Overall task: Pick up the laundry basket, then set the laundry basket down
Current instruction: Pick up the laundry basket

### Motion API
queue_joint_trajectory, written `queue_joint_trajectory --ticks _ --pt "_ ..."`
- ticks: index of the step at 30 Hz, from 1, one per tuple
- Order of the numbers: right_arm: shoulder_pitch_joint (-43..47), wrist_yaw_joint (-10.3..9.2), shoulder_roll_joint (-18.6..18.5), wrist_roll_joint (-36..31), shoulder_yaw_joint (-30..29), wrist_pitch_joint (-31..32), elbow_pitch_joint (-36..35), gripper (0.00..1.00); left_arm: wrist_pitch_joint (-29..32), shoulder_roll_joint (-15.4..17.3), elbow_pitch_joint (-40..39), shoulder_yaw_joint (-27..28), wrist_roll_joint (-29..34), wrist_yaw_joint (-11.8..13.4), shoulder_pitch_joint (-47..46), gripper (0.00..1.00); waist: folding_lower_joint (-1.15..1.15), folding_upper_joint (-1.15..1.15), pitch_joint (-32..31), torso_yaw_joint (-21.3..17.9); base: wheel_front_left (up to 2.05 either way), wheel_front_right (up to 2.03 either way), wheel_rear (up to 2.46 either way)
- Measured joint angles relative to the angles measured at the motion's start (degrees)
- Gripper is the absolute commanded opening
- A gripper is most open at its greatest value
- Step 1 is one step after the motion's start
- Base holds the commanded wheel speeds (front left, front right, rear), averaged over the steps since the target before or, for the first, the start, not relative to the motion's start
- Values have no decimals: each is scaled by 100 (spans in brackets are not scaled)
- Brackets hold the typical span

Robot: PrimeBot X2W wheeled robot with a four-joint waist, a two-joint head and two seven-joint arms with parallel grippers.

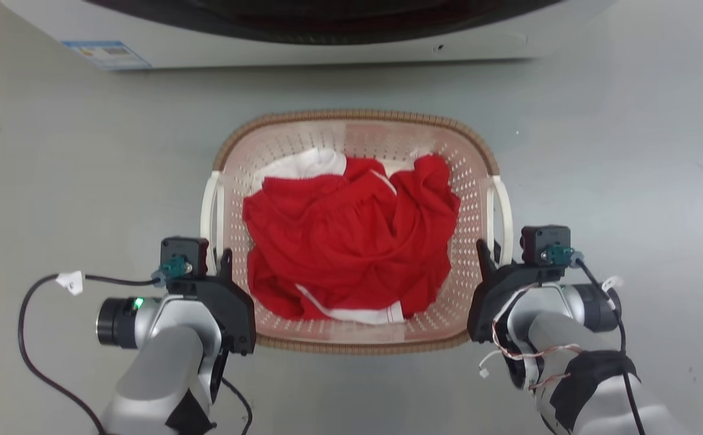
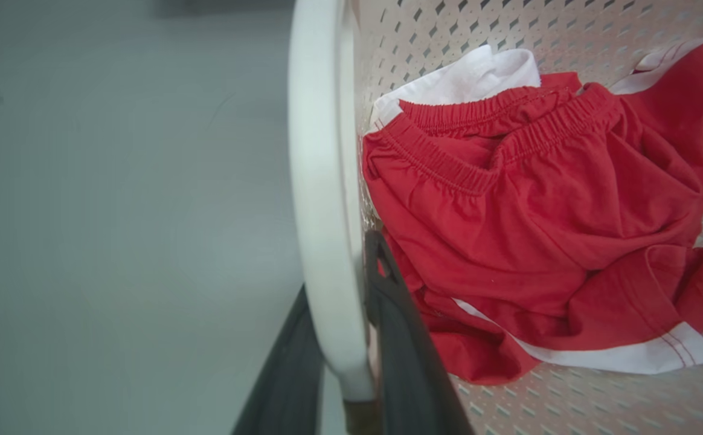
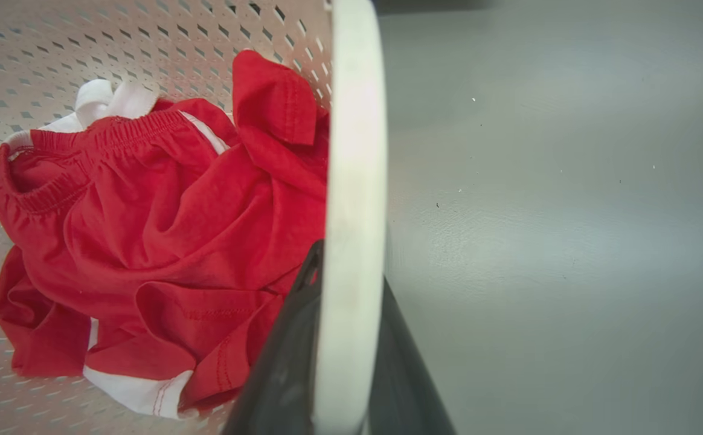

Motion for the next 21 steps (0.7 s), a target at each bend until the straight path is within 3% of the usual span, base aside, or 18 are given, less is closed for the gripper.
queue_joint_trajectory --ticks 21 --pt "1230 -18 3 705 701 678 49 0 617 26 -74 -773 -748 147 1364 0 -1 -1 -1502 -72 0 0 0"
